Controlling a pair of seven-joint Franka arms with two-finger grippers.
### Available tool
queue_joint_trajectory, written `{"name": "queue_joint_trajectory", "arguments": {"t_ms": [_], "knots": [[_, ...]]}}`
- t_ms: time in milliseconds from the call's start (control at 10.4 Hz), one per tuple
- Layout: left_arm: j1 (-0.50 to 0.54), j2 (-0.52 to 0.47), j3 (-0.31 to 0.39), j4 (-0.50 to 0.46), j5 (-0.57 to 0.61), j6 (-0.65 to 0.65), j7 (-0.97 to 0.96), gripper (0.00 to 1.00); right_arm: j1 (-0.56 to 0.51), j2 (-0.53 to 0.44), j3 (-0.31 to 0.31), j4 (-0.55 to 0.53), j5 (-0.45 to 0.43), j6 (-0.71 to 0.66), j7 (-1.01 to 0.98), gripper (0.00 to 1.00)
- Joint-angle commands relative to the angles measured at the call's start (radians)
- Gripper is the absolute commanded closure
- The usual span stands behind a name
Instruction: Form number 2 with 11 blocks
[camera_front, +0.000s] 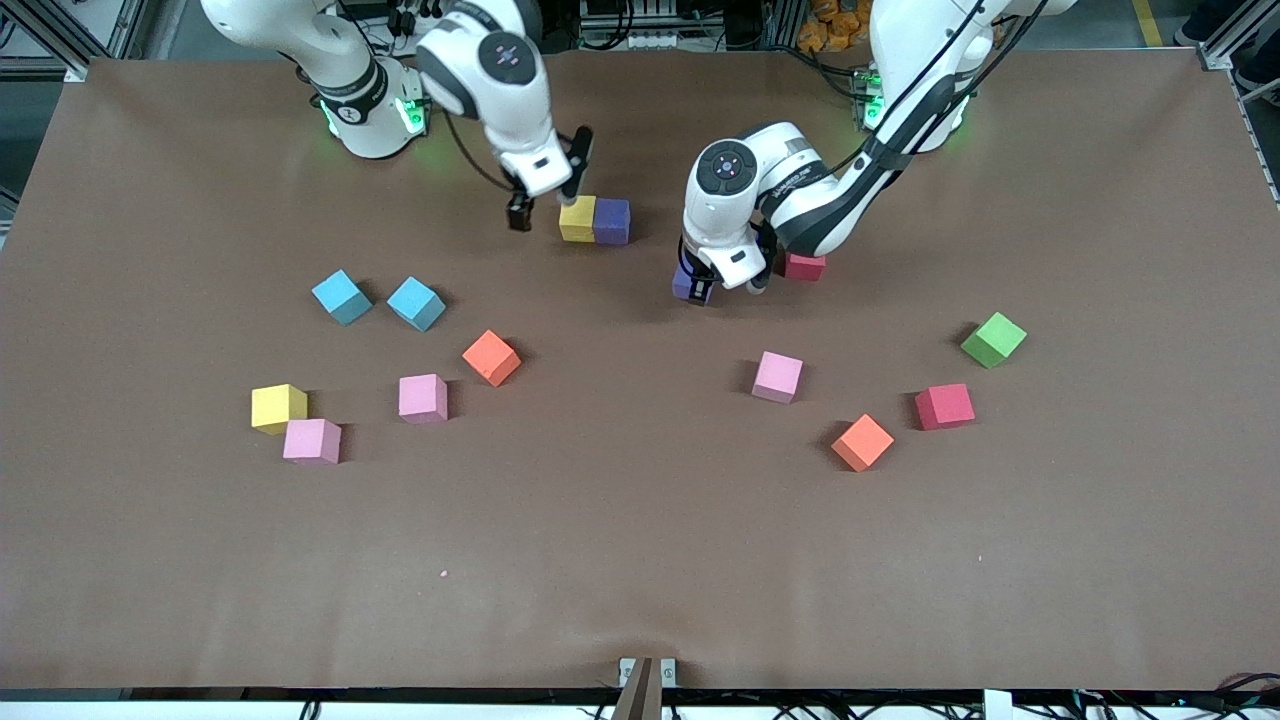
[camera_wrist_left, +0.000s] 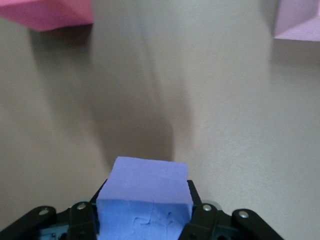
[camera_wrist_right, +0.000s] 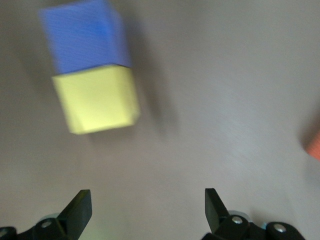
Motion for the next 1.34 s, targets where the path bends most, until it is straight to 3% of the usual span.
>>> {"name": "queue_joint_trajectory", "arguments": {"t_ms": [0, 575, 671, 767, 1054, 1246], "knots": [[-0.020, -0.028, -0.024, -0.044, -0.021, 0.019, -0.145, 0.88, -0.203, -0.018, 0.004, -0.014, -0.007, -0.001, -0.004, 0.00], [-0.124, -0.004, -0.029, -0.043, -0.017, 0.052, -0.309, 0.88, -0.664, 0.004, -0.001, 0.097, 0.008, 0.030, 0.011, 0.00], [-0.126, -0.002, -0.029, -0.043, -0.017, 0.055, -0.311, 0.88, -0.696, 0.028, -0.005, 0.133, 0.014, 0.063, 0.027, 0.00], [-0.128, -0.002, -0.029, -0.043, -0.017, 0.060, -0.325, 0.88, -0.721, 0.065, -0.007, 0.170, 0.013, 0.073, 0.056, 0.00], [-0.152, -0.002, -0.029, -0.077, -0.015, 0.094, -0.336, 0.88, -0.814, 0.325, -0.007, 0.473, 0.016, 0.087, 0.171, 0.00], [-0.152, -0.014, -0.029, -0.109, -0.010, 0.120, -0.336, 0.88, -0.822, 0.443, -0.007, 0.514, 0.021, 0.234, 0.227, 0.00]]}}
